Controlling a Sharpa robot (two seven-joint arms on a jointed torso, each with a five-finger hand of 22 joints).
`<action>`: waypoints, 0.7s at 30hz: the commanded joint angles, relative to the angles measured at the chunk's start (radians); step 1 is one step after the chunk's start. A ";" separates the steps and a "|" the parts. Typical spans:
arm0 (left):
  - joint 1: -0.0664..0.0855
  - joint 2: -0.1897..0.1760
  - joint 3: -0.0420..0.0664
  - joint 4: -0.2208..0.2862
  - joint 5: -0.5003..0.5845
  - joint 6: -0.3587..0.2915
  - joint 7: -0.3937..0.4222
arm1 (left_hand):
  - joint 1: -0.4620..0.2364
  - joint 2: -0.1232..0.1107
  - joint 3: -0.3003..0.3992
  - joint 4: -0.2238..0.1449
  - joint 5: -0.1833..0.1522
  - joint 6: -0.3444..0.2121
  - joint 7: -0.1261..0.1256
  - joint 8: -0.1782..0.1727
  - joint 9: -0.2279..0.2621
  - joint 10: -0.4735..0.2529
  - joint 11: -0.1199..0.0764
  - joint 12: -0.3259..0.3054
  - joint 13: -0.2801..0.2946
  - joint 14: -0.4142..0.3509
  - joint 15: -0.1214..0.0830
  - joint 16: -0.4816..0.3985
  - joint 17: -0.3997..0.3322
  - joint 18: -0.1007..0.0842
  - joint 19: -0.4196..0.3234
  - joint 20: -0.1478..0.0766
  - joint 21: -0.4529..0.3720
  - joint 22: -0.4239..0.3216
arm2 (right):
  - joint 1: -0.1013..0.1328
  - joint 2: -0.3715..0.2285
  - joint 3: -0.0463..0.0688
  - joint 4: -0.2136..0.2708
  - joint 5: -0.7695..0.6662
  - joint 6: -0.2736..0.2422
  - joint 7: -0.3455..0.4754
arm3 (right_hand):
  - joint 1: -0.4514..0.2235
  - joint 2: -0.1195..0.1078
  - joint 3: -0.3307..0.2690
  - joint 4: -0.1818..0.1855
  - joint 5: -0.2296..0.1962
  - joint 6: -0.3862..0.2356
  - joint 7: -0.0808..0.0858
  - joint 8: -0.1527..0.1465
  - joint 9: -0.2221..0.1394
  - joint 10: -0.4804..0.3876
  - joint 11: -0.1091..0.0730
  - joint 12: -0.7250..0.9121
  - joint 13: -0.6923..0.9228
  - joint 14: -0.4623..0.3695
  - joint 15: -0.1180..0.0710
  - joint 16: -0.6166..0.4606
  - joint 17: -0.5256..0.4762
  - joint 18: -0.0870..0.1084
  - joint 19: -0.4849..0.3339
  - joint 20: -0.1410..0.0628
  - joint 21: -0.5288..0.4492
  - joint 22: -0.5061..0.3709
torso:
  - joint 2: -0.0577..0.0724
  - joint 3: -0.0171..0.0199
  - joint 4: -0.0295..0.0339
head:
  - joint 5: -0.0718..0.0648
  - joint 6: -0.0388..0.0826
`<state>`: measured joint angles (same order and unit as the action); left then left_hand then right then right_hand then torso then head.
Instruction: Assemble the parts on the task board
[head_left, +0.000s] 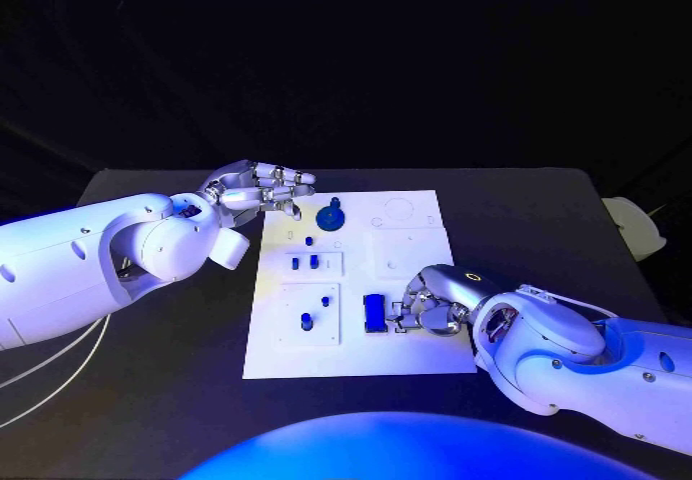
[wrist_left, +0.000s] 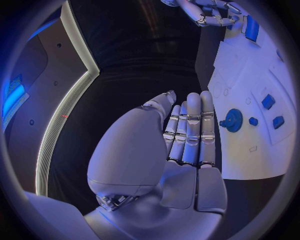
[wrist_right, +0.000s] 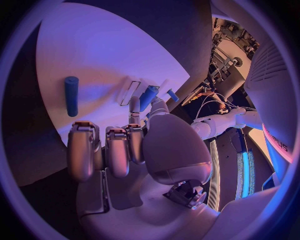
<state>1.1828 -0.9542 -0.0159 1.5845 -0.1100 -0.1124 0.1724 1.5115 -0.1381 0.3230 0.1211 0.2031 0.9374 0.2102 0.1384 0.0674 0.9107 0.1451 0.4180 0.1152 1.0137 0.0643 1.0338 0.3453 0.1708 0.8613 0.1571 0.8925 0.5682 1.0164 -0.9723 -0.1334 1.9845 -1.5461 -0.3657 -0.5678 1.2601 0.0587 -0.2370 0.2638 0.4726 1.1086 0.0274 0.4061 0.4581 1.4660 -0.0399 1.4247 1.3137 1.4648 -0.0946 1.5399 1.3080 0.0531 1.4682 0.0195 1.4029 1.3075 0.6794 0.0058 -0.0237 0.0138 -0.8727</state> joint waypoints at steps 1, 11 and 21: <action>0.001 0.000 0.000 0.002 0.003 0.018 0.004 | -0.011 -0.003 0.001 -0.006 0.000 -0.005 0.000 0.007 0.000 -0.009 0.000 0.004 0.001 -0.003 0.004 -0.006 -0.001 0.013 -0.004 0.003 -0.003 -0.002 | -0.001 0.000 0.000 0.003 -0.008 0.012 -0.001 | 0.008 -0.003 -0.006 0.004 0.000 0.000 -0.007 0.005 0.001 0.037 -0.007 -0.002 0.144 0.093 -0.008 0.004 0.198 -0.021 0.048 -0.008 0.003 0.221 | 0.000 -0.0008 -0.0005 | 0.000 0.000; 0.001 -0.001 0.000 0.003 0.003 0.017 0.006 | -0.011 -0.003 0.001 -0.006 0.000 -0.005 0.000 0.007 0.000 -0.009 0.000 0.004 0.001 -0.003 0.004 -0.006 -0.001 0.013 -0.004 0.003 -0.003 -0.002 | 0.002 -0.043 0.000 0.010 -0.008 -0.035 0.002 | 0.037 -0.010 -0.004 0.000 -0.014 -0.027 0.004 -0.014 -0.006 0.016 0.002 -0.046 0.114 0.089 -0.002 -0.004 0.179 -0.015 0.037 -0.005 -0.029 0.213 | -0.001 -0.0012 -0.0005 | -0.003 0.000; 0.001 0.000 0.000 0.001 0.003 0.016 0.007 | -0.011 -0.003 0.001 -0.006 0.000 -0.005 0.000 0.007 0.000 -0.009 0.000 0.004 0.001 -0.003 0.004 -0.006 -0.001 0.013 -0.004 0.003 -0.003 -0.002 | 0.037 -0.156 0.001 0.029 -0.015 -0.071 0.010 | 0.075 -0.035 -0.017 -0.008 -0.100 -0.064 0.031 -0.062 -0.024 -0.007 0.024 -0.090 0.085 0.086 0.017 -0.011 0.166 -0.012 0.029 0.011 -0.051 0.207 | -0.002 -0.0008 -0.0026 | -0.024 0.007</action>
<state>1.1828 -0.9559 -0.0160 1.5841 -0.1100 -0.1120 0.1722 1.5115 -0.1381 0.3230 0.1211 0.2031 0.9375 0.2102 0.1384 0.0674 0.9107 0.1451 0.4180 0.1152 1.0137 0.0643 1.0338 0.3454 0.1709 0.8613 0.1571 0.8926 0.5682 1.0533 -1.1254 -0.1317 2.0109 -1.5461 -0.4137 -0.5642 1.3210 0.0218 -0.2510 0.2582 0.3794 1.0508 0.0600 0.3469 0.4345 1.4587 -0.0221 1.3782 1.3386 1.4666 -0.0852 1.5337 1.3078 0.0428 1.4644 0.0233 1.3572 1.3081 0.6775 0.0050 -0.0249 -0.0055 -0.8685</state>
